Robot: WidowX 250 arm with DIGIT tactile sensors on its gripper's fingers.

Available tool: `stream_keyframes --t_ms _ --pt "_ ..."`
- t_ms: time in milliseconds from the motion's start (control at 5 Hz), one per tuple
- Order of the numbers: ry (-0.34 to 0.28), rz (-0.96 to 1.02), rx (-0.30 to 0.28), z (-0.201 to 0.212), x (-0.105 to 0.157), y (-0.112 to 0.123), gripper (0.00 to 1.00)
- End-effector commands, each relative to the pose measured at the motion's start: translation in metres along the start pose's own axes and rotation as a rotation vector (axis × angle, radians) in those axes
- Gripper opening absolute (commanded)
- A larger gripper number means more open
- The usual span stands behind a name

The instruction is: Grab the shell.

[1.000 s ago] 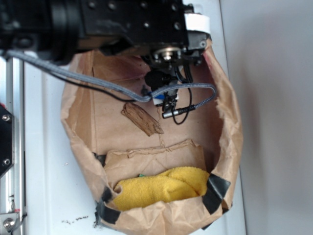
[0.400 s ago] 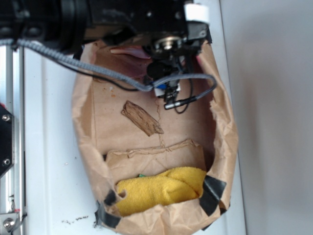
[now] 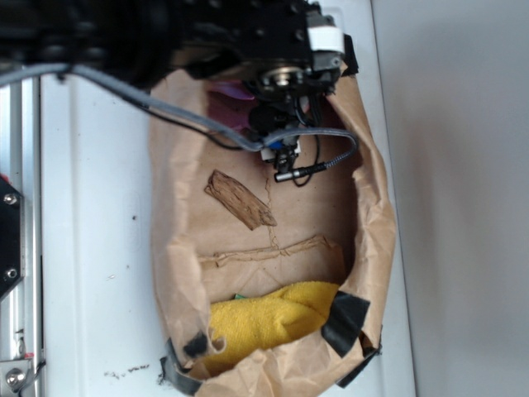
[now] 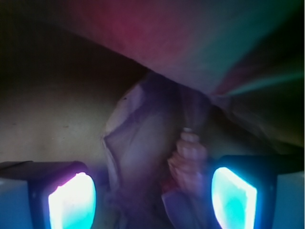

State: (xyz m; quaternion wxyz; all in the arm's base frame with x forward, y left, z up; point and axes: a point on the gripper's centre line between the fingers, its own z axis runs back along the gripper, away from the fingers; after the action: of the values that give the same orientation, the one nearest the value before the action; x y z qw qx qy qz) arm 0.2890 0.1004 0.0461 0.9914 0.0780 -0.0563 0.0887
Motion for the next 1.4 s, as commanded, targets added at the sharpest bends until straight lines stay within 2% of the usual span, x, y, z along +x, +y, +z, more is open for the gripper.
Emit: stream_keyframes --t_ms 0,200,400,600,800,1200 --pt "-0.032 0.042 0.032 -0.001 0.015 0.009 1.0" --pt "-0.057 0.047 0.053 -0.002 0.015 0.007 1.0" --pt "-0.054 0.034 0.038 0.002 0.013 0.006 1.0" --pt "-0.041 0.002 -0.049 0.025 0.005 0.005 1.0" --pt "-0.006 -0.042 -0.171 0.062 -0.007 0.011 1.0" --pt "0.001 -0.062 -0.143 0.045 -0.016 0.01 1.0"
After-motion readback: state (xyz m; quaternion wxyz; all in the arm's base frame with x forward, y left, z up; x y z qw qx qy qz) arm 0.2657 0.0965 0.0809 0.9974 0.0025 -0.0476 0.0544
